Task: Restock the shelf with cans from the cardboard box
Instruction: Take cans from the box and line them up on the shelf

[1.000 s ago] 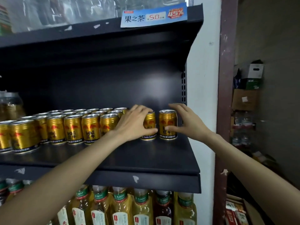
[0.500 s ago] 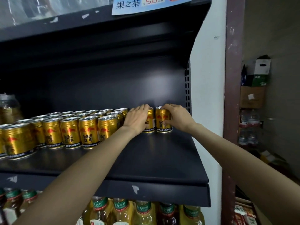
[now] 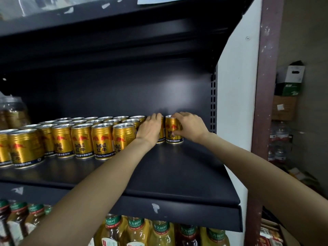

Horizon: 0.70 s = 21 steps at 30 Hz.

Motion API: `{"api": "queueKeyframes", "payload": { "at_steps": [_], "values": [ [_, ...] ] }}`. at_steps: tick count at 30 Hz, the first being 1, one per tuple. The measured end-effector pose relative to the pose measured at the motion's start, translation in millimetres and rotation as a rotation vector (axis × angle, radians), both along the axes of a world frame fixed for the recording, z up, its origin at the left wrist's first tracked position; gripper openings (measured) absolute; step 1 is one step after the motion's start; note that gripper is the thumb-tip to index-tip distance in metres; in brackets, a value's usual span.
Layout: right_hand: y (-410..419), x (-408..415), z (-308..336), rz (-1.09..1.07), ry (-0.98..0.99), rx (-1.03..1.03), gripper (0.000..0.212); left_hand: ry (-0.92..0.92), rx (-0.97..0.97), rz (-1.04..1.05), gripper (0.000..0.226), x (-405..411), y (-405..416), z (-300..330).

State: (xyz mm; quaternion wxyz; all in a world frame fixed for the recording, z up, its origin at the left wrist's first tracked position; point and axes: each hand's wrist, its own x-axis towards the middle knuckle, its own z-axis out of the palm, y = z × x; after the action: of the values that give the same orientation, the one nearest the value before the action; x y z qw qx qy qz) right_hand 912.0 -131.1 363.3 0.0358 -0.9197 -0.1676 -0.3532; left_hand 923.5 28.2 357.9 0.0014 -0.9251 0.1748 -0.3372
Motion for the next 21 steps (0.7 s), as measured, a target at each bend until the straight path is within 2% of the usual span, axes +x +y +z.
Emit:
{"api": "queueKeyframes", "payload": {
  "at_steps": [5, 9, 13, 16, 21],
  "values": [
    [-11, -12, 4, 0.135, 0.207, 0.126, 0.069, 0.068, 0.02, 0.01, 0.078, -14, -7, 5],
    [-15, -50, 14, 0.179, 0.089, 0.176, 0.051, 0.073, -0.032, -0.129, 0.059, -55, 2, 23],
    [4, -117, 12, 0.199, -0.051, 0.179, 0.032, -0.085, -0.126, -0.295, 0.035, -114, 34, 20],
    [32, -173, -5, 0.168, -0.195, 0.25, 0.023, -0.319, -0.196, -0.429, 0.02, -154, 62, -4],
    [93, -238, -63, 0.065, -0.472, 0.305, 0.019, -0.552, -0.369, -0.645, 0.02, -190, 114, -65]
  ]
}}
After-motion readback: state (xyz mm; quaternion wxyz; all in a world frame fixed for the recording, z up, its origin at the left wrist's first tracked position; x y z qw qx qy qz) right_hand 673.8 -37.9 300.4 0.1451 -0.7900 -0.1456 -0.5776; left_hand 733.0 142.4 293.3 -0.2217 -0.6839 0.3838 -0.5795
